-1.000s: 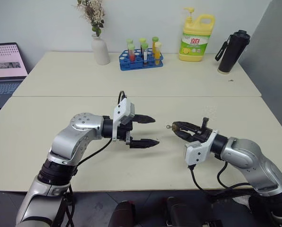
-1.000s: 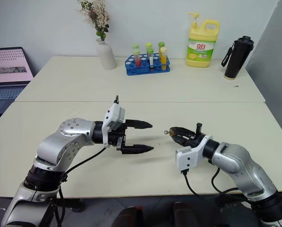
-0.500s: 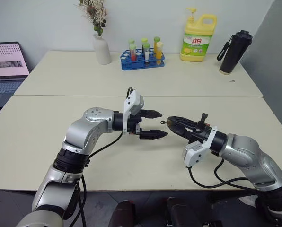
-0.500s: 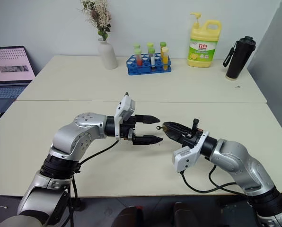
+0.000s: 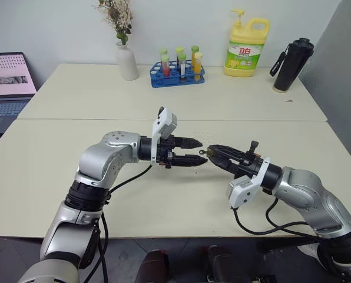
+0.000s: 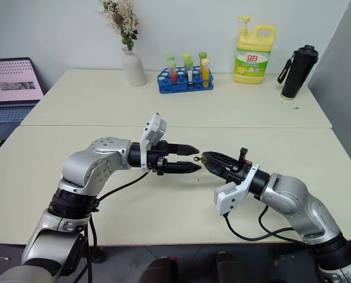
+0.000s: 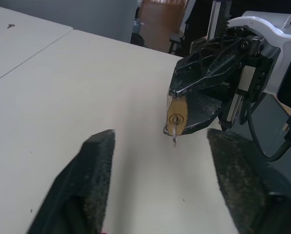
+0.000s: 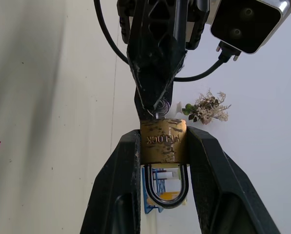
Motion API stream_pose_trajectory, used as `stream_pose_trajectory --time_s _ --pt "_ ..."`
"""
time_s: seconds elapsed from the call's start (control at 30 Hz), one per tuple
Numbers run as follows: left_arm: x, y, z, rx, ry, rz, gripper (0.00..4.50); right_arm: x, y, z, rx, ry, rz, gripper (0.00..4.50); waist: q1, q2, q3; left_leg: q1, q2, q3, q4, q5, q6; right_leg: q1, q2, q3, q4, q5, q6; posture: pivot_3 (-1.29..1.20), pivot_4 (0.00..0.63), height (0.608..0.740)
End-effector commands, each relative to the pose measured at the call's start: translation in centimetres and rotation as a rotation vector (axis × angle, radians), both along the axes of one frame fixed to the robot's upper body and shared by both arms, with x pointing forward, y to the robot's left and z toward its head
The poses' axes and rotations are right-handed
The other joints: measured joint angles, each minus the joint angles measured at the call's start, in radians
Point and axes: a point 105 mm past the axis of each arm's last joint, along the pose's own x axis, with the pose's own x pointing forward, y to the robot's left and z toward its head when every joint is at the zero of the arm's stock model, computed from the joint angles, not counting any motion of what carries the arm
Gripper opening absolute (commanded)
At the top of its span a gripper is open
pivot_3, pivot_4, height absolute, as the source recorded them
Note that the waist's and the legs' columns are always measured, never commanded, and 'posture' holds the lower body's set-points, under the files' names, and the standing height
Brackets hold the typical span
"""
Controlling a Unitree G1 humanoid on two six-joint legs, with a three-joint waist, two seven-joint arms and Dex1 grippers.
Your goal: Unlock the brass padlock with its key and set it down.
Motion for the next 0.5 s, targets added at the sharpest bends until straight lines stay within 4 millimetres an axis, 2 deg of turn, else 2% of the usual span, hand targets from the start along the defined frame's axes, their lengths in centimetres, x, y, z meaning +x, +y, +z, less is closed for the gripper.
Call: stream_pose_trajectory --time_s 0.03,0.2,0.5 --pt "-0.18 -0.38 1.23 -0.028 -0.044 -0.027 1.63 -0.34 0.03 1.03 0.027 -0.026 0.017 0.94 0.0 0.0 0.0 0.0 0.0 0.0 0.0 0.0 0.0 0.0 0.0 0.0 0.0 0.0 0.0 0.0 0.15 0.74" --pt "-0.26 -0.48 1.08 -0.025 -0.045 -0.033 0.03 -0.37 0.1 0.98 0.029 -0.015 0.021 0.94 0.0 0.0 0.0 0.0 0.0 0.0 0.0 0.0 0.0 0.0 0.0 0.0 0.0 0.0 0.0 0.0 0.15 0.74" --pt "-0.16 -0.67 1.19 -0.036 -0.081 -0.026 0.0 -0.46 0.27 0.77 0.026 0.002 0.03 0.94 0.0 0.0 0.0 0.0 0.0 0.0 0.0 0.0 0.0 0.0 0.0 0.0 0.0 0.0 0.0 0.0 0.15 0.74"
